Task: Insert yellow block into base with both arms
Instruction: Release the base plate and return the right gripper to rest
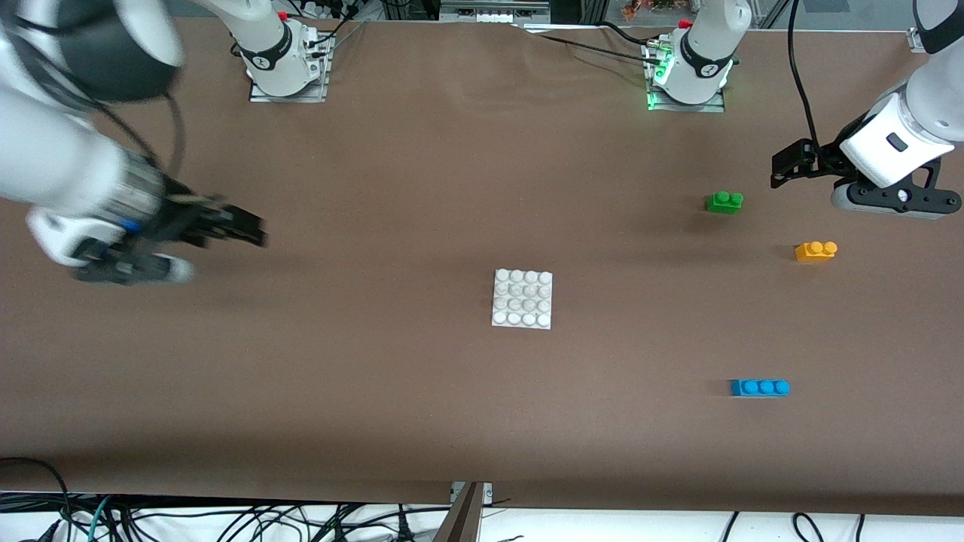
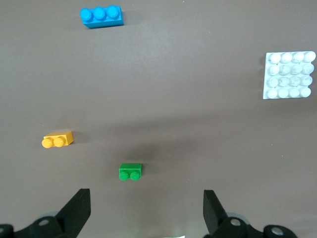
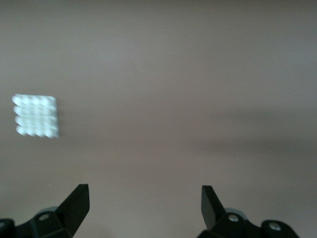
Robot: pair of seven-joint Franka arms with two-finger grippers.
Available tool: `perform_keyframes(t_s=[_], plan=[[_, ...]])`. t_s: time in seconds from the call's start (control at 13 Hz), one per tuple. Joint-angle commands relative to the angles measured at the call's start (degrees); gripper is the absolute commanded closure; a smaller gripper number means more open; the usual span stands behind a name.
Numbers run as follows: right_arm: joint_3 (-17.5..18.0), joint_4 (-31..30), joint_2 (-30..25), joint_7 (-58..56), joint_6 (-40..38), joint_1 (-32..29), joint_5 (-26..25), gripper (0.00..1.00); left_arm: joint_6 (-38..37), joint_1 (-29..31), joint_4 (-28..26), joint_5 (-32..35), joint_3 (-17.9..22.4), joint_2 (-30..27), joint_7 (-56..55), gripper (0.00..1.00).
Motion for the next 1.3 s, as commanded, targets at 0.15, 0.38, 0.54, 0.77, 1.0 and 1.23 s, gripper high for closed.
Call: perform_keyframes(t_s=[0.15,0.38,0.54,0.77,1.0,1.23], plan=[[10.33,-14.68,-16.52,-3.4,-3.1,-10.2,-9.04,0.0,-1.0,0.08,1.77,-1.0,0.05,0.76,-0.28,0.0],[16.48,-14.86,-16.26,-6.39,-2.76,-17.31,-10.64,0.0,-0.91,0.17,1.77,-0.56,0.14,1.37,-0.19,0.0],[17.12,-15.56,-16.52,-6.83,-2.24,-18.65,-10.81,0.0,-0.91,0.87,1.68,-0.39,0.58,3.12,0.07,0.0],[17.12,-16.09,-17.05,-8.24,-2.59,-19.27,-10.9,0.0,2.85,2.37,-0.43,4.7,0.76,5.68,0.95,0.0],[16.85,-13.82,-15.74,-8.32,-4.52,-19.09,-11.25,0.0,10.56,5.52,-8.13,6.91,0.85,5.33,5.76,0.0],[16.59,-13.81,-15.47,-8.24,-4.43,-19.18,-11.34,0.0,18.84,11.06,-15.7,7.0,0.76,4.89,14.29,0.0]])
